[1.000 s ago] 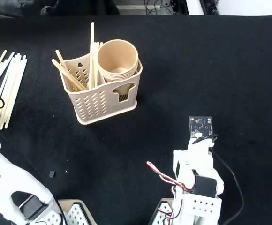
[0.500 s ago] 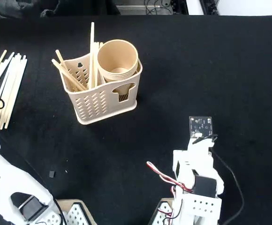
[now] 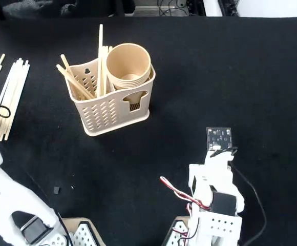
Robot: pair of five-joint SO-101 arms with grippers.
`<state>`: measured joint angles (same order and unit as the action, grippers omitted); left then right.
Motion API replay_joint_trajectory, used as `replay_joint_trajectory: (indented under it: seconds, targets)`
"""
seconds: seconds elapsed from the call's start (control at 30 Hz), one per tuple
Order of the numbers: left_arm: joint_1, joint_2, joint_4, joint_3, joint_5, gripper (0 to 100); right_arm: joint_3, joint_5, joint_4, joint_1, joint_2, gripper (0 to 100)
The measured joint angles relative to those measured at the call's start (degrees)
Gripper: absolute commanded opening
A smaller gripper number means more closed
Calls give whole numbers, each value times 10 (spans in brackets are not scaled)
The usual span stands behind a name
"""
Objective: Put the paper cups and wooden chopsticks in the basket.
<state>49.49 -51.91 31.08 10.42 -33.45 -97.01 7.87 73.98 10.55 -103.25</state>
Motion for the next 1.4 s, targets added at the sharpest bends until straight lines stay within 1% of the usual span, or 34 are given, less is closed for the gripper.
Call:
replay_joint_trajectory:
  seconds: [0.1,0.3,0.43,0.5,0.67,0.93,1.23,1.3,1.4]
  targets:
    - [-8,8,35,3,20,28,0,0,0,0,0,13]
    - [-25,124,156,-4,73,28,0,0,0,0,0,13]
    - [-38,214,219,-65,91,28,0,0,0,0,0,13]
    - [-55,265,229,-103,93,28,0,0,0,0,0,13]
    - [-101,440,233,-213,97,28,0,0,0,0,0,13]
    - [-171,717,233,-333,165,28,0,0,0,0,0,13]
    - [-263,973,231,-451,238,28,0,0,0,0,0,13]
    - [-282,1029,208,-473,258,28,0,0,0,0,0,13]
    - [-319,1115,135,-513,293,28,0,0,0,0,0,13]
